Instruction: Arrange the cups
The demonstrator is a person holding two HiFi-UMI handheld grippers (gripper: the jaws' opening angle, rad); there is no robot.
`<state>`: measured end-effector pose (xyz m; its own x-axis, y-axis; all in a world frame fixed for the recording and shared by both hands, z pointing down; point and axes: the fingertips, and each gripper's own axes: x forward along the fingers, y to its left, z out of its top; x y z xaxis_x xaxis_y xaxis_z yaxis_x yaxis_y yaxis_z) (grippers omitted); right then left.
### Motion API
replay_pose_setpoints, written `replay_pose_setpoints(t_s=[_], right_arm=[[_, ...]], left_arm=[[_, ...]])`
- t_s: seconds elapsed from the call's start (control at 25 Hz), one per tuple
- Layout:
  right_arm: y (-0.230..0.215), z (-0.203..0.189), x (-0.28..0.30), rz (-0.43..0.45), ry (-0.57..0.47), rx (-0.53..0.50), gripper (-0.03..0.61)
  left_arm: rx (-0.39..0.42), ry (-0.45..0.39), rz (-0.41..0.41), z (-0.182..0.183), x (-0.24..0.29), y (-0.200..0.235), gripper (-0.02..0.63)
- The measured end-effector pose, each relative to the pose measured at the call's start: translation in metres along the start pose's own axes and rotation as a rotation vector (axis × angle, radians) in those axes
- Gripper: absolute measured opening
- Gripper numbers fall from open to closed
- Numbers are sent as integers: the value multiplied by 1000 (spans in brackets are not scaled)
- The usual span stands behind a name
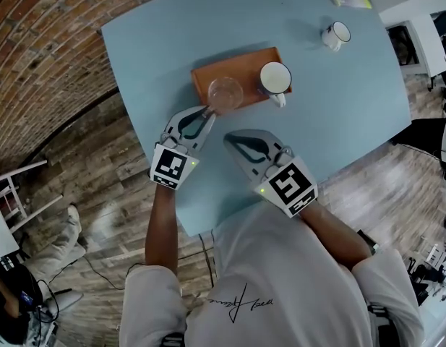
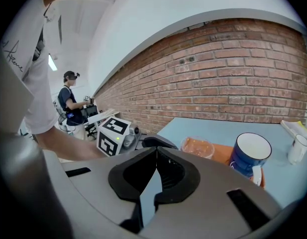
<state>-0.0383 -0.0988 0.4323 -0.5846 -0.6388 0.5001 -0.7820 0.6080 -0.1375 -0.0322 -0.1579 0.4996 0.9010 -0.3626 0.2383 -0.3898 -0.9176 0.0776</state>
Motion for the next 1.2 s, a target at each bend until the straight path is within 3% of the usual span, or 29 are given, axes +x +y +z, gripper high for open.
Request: replay_pose_setpoints(t_s=[0.56,1.2], right_arm=[[-6,-1,-17,-20,-46,8,21],[-9,1,-56,-18,-122,24,21]], left_arm=[[-51,-14,82,11,-4,-8,54],[-111,-22,254,28,-3,-42,54]])
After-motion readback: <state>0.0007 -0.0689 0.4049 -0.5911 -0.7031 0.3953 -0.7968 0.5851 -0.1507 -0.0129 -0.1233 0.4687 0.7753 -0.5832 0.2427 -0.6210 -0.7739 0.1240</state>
